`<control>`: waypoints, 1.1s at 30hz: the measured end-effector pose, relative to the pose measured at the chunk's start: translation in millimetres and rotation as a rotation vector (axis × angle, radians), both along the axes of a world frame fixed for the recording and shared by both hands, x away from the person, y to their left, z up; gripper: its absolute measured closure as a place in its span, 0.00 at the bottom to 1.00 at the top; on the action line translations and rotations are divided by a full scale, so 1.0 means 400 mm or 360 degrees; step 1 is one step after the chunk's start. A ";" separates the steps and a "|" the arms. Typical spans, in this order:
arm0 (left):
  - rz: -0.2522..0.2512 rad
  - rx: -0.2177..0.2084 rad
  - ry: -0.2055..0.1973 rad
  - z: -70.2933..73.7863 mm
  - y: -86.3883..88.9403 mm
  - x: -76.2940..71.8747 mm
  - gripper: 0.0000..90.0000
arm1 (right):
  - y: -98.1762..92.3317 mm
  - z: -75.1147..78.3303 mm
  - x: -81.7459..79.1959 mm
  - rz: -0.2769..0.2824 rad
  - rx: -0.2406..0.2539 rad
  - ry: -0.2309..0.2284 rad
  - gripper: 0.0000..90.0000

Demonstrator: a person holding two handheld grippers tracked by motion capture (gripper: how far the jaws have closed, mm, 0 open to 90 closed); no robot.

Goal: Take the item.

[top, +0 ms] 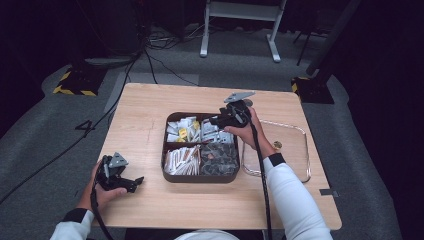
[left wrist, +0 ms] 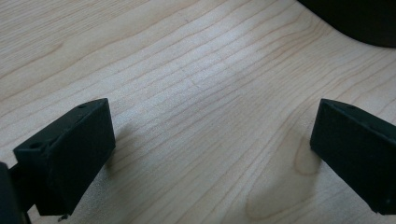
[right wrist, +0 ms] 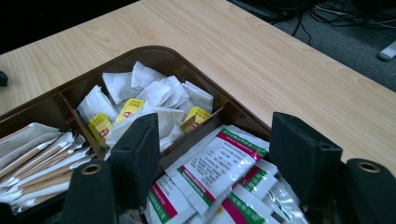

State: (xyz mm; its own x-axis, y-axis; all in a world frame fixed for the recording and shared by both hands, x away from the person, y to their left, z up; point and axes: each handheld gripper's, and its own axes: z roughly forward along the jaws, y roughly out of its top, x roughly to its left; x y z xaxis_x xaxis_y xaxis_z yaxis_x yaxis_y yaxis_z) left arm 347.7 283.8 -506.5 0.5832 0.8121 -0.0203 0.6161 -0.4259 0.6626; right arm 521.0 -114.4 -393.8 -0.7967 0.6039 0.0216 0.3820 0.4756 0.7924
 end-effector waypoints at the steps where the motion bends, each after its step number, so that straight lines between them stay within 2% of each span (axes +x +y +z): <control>1: -0.0001 -0.0001 0.0000 0.000 0.000 0.000 0.00 | 0.010 -0.004 0.002 0.0002 -0.0016 -0.0004 0.38; 8: -0.0002 0.0002 0.0002 0.000 0.000 0.000 0.00 | 0.052 -0.052 0.027 -0.0027 -0.0112 0.0078 0.38; 13: 0.0004 0.0003 -0.0002 0.000 0.000 -0.001 0.00 | 0.049 -0.076 0.046 -0.0081 -0.0151 0.0116 0.38; 24: 0.0007 0.0000 0.0000 0.000 -0.001 -0.002 0.00 | 0.051 -0.121 0.071 -0.0119 -0.0208 0.0222 0.35; 30: 0.0007 0.0000 0.0000 0.000 -0.001 -0.002 0.00 | 0.061 -0.119 0.071 -0.0115 -0.0239 0.0196 0.34; 33: 0.0006 0.0001 0.0000 0.000 -0.001 -0.001 0.00 | 0.069 -0.109 0.063 -0.0102 -0.0214 0.0155 0.36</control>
State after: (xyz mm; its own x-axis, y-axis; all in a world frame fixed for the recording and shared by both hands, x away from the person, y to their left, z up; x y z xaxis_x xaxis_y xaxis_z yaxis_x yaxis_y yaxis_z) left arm 347.1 283.5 -506.4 0.5798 0.8145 -0.0199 0.6177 -0.4236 0.6626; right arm 546.3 -86.9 -437.3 -0.7546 0.6561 0.0126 0.4869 0.5470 0.6810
